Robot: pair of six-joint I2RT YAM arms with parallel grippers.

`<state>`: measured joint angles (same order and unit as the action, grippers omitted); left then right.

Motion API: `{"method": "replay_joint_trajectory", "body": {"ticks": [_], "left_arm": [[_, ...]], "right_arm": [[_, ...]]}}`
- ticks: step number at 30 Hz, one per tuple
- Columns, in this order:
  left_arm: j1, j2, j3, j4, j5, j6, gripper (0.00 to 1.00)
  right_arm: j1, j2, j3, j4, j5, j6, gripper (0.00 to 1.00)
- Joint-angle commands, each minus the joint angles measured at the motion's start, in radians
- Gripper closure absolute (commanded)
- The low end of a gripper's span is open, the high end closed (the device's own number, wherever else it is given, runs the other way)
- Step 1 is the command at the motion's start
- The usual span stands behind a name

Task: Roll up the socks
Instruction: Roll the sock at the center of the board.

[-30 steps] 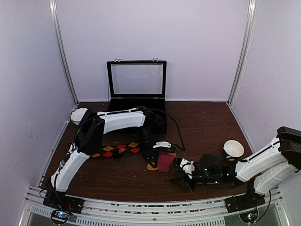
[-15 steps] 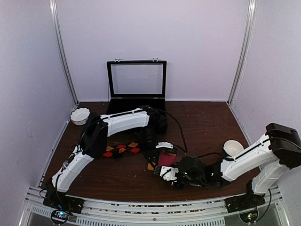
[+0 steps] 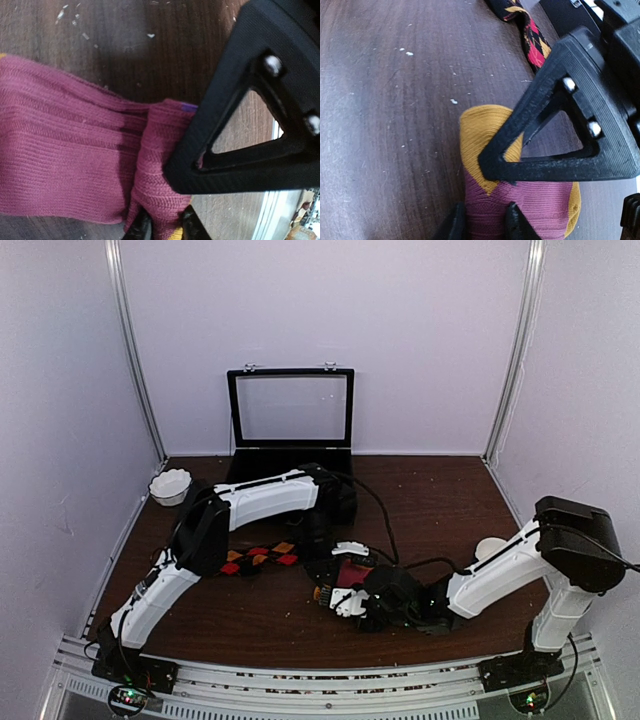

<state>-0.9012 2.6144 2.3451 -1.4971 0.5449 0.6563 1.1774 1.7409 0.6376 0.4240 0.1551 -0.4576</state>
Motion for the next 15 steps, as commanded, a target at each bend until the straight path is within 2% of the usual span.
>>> {"method": "replay_joint_trajectory", "body": {"ticks": [1, 3, 6, 11, 15], "left_arm": [[-0.007, 0.065, -0.012, 0.026, -0.108, 0.010, 0.72], [0.003, 0.023, -0.043, 0.056, -0.107, 0.007, 0.63], [0.035, -0.076, -0.124, 0.153, -0.084, -0.009, 0.55], [0.098, -0.271, -0.288, 0.337, -0.080, -0.070, 0.49], [0.133, -0.411, -0.414, 0.474, -0.085, -0.118, 0.49]], "right_arm": [[-0.011, 0.033, -0.011, -0.025, -0.022, 0.067, 0.79], [-0.028, 0.047, -0.011, -0.048, -0.034, 0.130, 0.85], [-0.051, 0.061, -0.021, -0.064, -0.047, 0.215, 0.88], [-0.081, 0.029, -0.062, -0.062, -0.112, 0.334, 0.93], [-0.128, -0.004, -0.093, -0.034, -0.235, 0.444, 0.96]]}}
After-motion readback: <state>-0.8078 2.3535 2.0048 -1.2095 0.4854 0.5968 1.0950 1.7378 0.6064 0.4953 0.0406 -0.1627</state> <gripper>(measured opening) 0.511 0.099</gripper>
